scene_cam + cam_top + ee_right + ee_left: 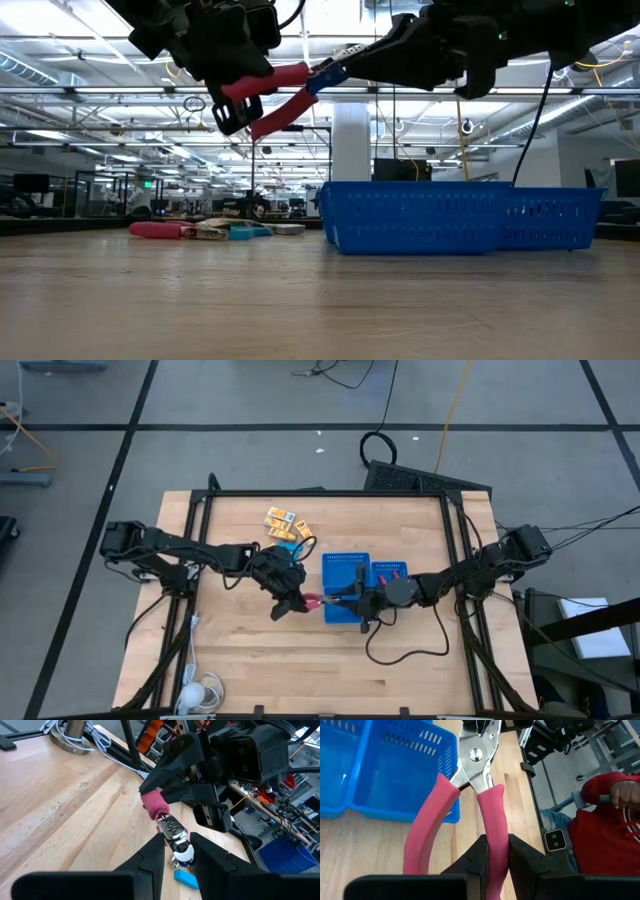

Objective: Pick & Place School Supplies
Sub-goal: Put the bottom pink hole puncher into the right vertical blue bin

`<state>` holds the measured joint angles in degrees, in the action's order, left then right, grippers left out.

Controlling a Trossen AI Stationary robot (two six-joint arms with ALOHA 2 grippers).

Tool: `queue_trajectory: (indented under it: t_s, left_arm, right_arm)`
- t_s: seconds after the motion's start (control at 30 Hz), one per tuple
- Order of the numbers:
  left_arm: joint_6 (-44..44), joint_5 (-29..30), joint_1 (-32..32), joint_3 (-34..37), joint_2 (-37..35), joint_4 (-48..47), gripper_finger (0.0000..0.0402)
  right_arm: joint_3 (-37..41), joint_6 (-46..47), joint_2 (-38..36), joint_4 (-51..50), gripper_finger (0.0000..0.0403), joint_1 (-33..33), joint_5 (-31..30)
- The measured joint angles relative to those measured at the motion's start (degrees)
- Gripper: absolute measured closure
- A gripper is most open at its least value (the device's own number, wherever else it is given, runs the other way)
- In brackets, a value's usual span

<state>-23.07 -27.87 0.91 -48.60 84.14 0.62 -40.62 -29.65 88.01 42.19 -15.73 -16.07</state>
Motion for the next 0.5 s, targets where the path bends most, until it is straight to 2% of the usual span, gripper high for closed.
queue_trajectory:
  t_s: [0.13,0.27,0.37,0.5]
  left_arm:
    - [0.0,-0.2,0.0,0.0,0.0,0.0,0.0353]
    - [0.3,-1.6,0.1,0.0,-0.1,0.0,0.0355]
    - [2.1,-1.4,0.3,0.0,-0.1,0.0,0.0329]
    - [1.7,2.2,0.7,0.0,-0.1,1.2,0.0266]
  right_arm:
    - [0.0,0.0,0.0,0.5,0.0327,0.5,2.5]
    - [0.1,-0.6,0.0,1.3,0.0366,0.5,6.1]
    - [0.1,-0.6,0.0,1.8,0.0376,0.5,8.5]
    - [0.1,0.2,0.0,2.3,0.0376,0.3,8.6]
